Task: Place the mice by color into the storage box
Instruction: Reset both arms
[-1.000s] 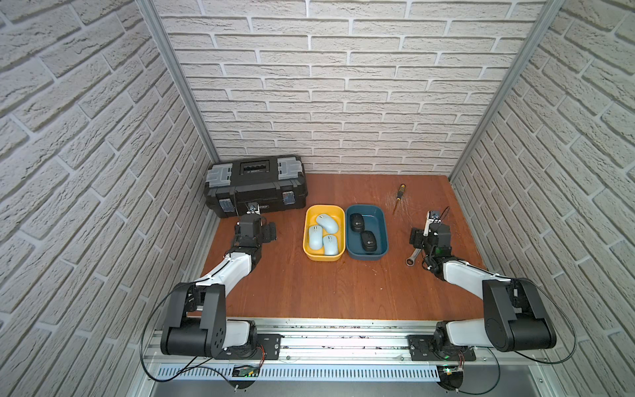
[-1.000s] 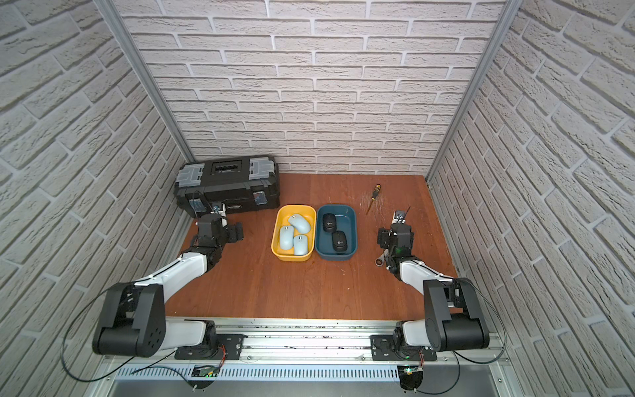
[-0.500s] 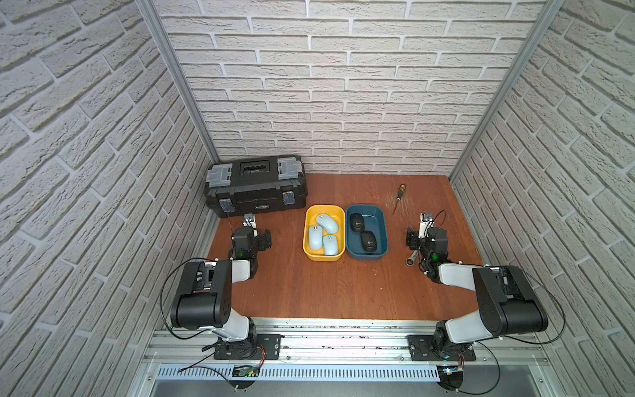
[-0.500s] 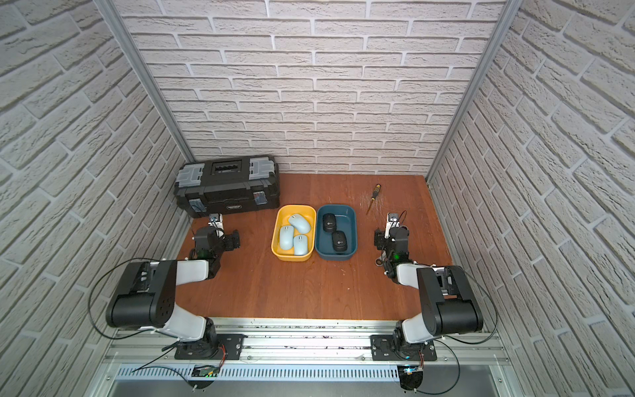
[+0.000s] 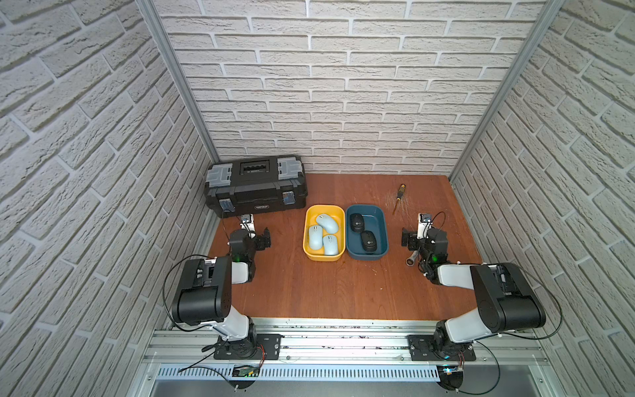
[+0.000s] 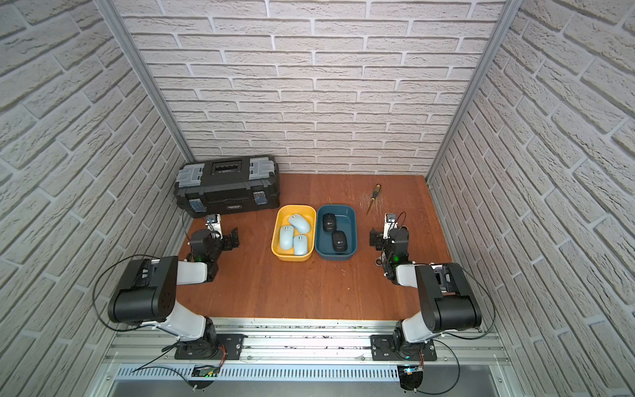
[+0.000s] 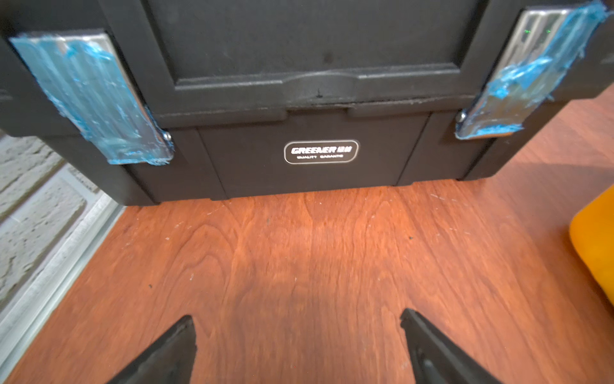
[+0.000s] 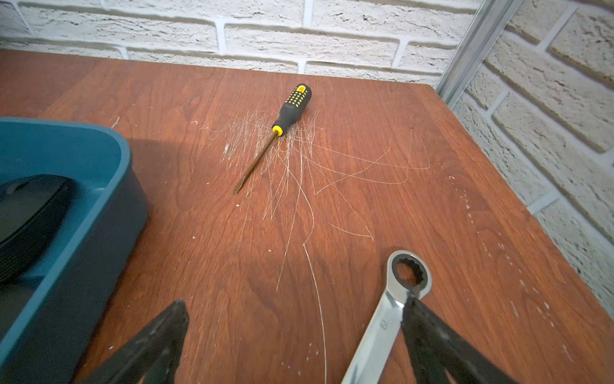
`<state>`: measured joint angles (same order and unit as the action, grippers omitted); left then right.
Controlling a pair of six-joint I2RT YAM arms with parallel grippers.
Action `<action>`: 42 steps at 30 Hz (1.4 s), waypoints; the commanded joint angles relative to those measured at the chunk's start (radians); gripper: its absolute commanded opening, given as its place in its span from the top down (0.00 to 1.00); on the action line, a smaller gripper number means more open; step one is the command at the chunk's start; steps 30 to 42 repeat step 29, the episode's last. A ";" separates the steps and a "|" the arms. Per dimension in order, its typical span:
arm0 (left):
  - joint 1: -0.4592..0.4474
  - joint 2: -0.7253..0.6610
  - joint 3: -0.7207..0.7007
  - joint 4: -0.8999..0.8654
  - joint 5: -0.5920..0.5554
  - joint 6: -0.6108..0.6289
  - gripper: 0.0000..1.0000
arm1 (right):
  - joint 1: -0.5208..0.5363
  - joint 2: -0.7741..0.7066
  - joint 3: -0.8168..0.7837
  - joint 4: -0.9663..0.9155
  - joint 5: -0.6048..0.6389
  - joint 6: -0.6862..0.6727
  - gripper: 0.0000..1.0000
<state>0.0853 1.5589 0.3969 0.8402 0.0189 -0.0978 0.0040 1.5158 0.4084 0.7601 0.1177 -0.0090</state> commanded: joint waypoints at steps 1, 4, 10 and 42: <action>0.010 0.008 -0.003 0.054 0.022 0.003 0.02 | 0.005 0.000 0.005 0.038 -0.020 -0.014 0.00; 0.009 0.009 -0.002 0.055 0.022 0.005 0.02 | 0.004 0.000 0.003 0.043 -0.020 -0.013 0.00; 0.006 0.007 -0.007 0.060 0.016 0.005 0.02 | 0.005 -0.003 -0.001 0.048 -0.020 -0.014 0.00; 0.005 0.006 -0.007 0.058 0.017 0.005 0.02 | 0.001 -0.001 0.000 0.048 -0.032 -0.011 0.00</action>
